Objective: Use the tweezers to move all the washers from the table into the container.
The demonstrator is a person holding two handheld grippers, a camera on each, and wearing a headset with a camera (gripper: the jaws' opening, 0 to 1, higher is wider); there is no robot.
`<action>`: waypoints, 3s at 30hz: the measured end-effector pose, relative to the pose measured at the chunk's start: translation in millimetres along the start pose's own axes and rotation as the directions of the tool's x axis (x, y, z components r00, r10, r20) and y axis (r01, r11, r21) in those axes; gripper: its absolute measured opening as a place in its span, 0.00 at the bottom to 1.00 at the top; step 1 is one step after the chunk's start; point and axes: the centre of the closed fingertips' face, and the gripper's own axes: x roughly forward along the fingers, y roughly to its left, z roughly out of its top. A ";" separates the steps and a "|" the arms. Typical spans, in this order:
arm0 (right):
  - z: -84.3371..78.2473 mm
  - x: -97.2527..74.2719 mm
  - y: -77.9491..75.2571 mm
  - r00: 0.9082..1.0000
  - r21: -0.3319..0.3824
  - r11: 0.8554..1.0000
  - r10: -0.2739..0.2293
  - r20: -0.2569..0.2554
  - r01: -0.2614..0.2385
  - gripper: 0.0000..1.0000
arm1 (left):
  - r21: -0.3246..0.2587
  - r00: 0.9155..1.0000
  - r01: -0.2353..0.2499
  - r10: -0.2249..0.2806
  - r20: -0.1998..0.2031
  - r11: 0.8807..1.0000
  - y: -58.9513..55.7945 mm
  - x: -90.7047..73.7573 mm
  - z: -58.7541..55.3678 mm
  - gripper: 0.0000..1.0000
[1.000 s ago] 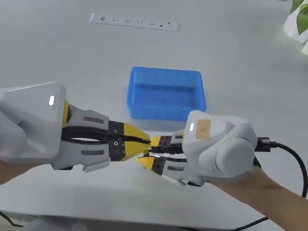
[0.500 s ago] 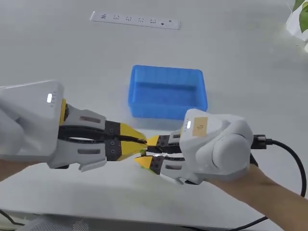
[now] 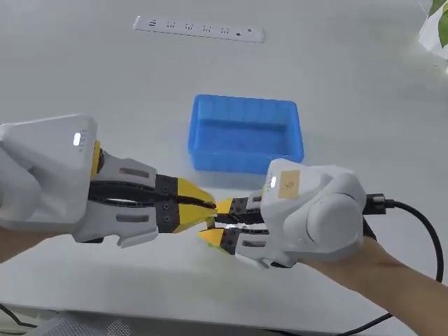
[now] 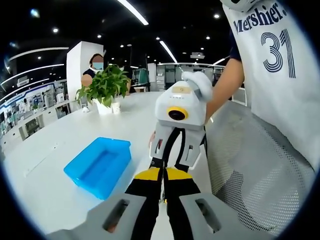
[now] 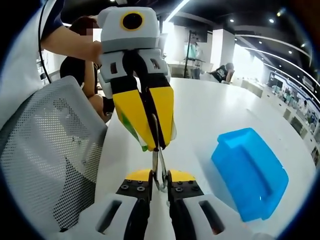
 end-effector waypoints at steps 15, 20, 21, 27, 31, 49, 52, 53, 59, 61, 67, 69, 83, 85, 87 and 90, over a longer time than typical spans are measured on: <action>-1.5 0.8 -0.1 0.999 0.000 0.999 0.041 0.010 -0.041 0.11 | -0.001 1.000 -0.001 0.001 -0.004 1.000 2.3 -0.2 -0.6 0.05; -1.3 1.1 -0.1 0.999 -0.006 0.999 0.039 0.008 -0.039 0.10 | 0.002 1.000 0.000 0.000 -0.010 1.000 2.8 -1.0 -1.2 0.05; -1.2 1.2 -0.3 0.999 -0.004 0.999 0.038 0.011 -0.038 0.10 | 0.002 1.000 -0.002 0.002 -0.011 1.000 3.1 -1.4 -1.5 0.05; -0.8 1.7 -2.5 1.000 -0.010 1.000 0.020 0.004 -0.020 0.10 | 0.008 1.000 -0.006 0.006 -0.020 1.000 4.2 -2.3 -2.3 0.05; 2.8 0.6 -4.7 1.000 -0.012 1.000 0.013 0.010 -0.012 0.10 | 0.007 1.000 -0.010 0.010 -0.013 1.000 5.7 -3.3 0.8 0.05; 46.0 -16.8 -29.8 0.996 -0.100 0.993 -0.063 0.061 0.069 0.10 | 0.119 0.999 -0.044 0.044 0.006 0.992 25.9 -25.0 41.5 0.05; 55.1 -21.9 -37.7 0.994 -0.121 0.989 -0.080 0.072 0.089 0.10 | 0.144 0.999 -0.050 0.049 0.012 0.988 30.8 -27.5 49.8 0.05; 57.5 -23.2 -39.5 0.994 -0.129 0.987 -0.084 0.075 0.093 0.10 | 0.148 0.999 -0.050 0.048 0.016 0.988 32.4 -28.2 52.4 0.05; 72.5 -32.7 -59.8 0.988 -0.160 0.977 -0.129 0.090 0.143 0.10 | 0.203 0.998 -0.055 0.051 0.025 0.978 46.0 -30.3 68.4 0.05; 77.7 -36.2 -68.6 0.984 -0.165 0.972 -0.151 0.100 0.166 0.10 | 0.220 0.998 -0.058 0.052 0.033 0.974 52.5 -30.2 75.2 0.05; 85.6 -45.4 -95.6 0.973 -0.170 0.960 -0.204 0.112 0.221 0.10 | 0.262 0.997 -0.063 0.050 0.054 0.963 74.5 -24.3 90.5 0.05; 83.8 -46.1 -105.3 0.970 -0.163 0.958 -0.218 0.111 0.234 0.10 | 0.266 0.997 -0.063 0.050 0.056 0.962 82.9 -20.4 90.9 0.05; 45.4 -31.5 -159.5 0.959 -0.069 0.957 -0.281 0.040 0.283 0.10 | 0.197 0.998 -0.058 0.049 0.049 0.979 135.3 18.0 64.8 0.05; 38.3 -27.7 -162.6 0.960 -0.056 0.958 -0.279 0.023 0.280 0.10 | 0.179 0.998 -0.054 0.047 0.041 0.982 139.4 23.4 58.7 0.05; 34.0 -25.0 -164.2 0.961 -0.039 0.960 -0.277 0.017 0.277 0.10 | 0.159 0.998 -0.055 0.049 0.041 0.986 143.3 27.0 55.1 0.05; 29.1 -21.6 -166.9 0.961 0.002 0.961 -0.277 0.020 0.277 0.10 | 0.138 0.998 -0.057 0.051 0.044 0.989 147.4 31.2 50.5 0.05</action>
